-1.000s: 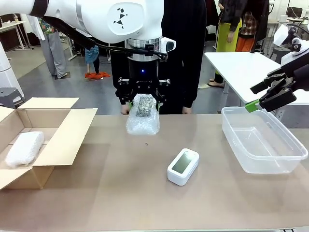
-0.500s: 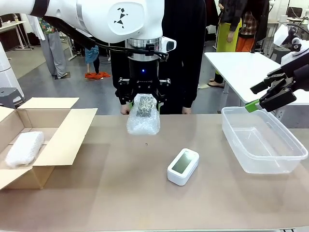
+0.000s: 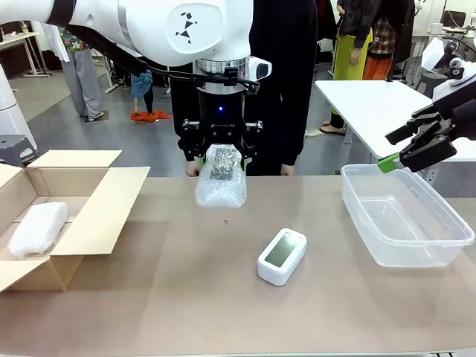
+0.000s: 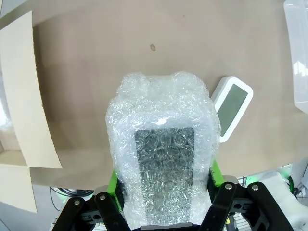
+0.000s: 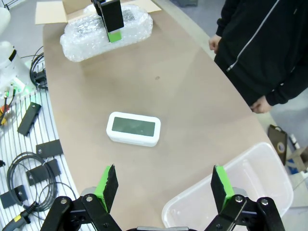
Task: Separate and place wrapped and unwrapped clocks.
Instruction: If the picked Digital clock is wrapped, place it in the Package Box ; if not, place it in the Organizing box.
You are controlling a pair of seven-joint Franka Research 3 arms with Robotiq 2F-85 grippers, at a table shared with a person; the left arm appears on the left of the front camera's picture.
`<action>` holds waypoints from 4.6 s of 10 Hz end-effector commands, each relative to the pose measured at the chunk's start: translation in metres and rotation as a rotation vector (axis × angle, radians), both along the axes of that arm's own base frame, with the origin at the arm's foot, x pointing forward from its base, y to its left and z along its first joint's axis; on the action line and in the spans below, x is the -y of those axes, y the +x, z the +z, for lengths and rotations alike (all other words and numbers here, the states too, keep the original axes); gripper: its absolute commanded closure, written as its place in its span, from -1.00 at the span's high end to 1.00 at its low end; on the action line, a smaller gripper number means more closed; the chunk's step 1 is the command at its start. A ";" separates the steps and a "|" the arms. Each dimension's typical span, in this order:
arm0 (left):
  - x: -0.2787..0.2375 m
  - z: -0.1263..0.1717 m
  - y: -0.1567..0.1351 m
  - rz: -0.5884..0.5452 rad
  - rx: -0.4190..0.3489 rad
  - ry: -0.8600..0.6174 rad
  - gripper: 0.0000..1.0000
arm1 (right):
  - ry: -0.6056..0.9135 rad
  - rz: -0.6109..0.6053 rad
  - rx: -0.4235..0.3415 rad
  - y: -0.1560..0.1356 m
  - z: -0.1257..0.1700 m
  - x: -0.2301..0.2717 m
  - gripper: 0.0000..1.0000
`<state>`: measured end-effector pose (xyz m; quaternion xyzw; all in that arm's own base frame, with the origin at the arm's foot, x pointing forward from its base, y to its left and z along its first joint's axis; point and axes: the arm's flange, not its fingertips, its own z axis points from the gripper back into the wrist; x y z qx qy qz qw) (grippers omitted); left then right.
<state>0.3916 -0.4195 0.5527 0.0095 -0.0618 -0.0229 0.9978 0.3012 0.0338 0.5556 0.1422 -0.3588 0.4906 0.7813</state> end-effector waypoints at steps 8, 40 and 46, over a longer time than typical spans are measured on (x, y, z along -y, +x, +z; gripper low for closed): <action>-0.235 0.002 0.010 0.539 -0.001 -0.159 0.58 | 0.018 0.018 -0.006 0.002 -0.002 0.000 1.00; -0.433 -0.145 0.175 0.334 -0.079 -0.005 1.00 | 0.018 0.018 -0.006 0.002 -0.002 0.000 1.00; -0.436 -0.149 0.166 0.310 -0.120 -0.011 1.00 | 0.018 0.018 -0.006 0.002 -0.002 0.000 1.00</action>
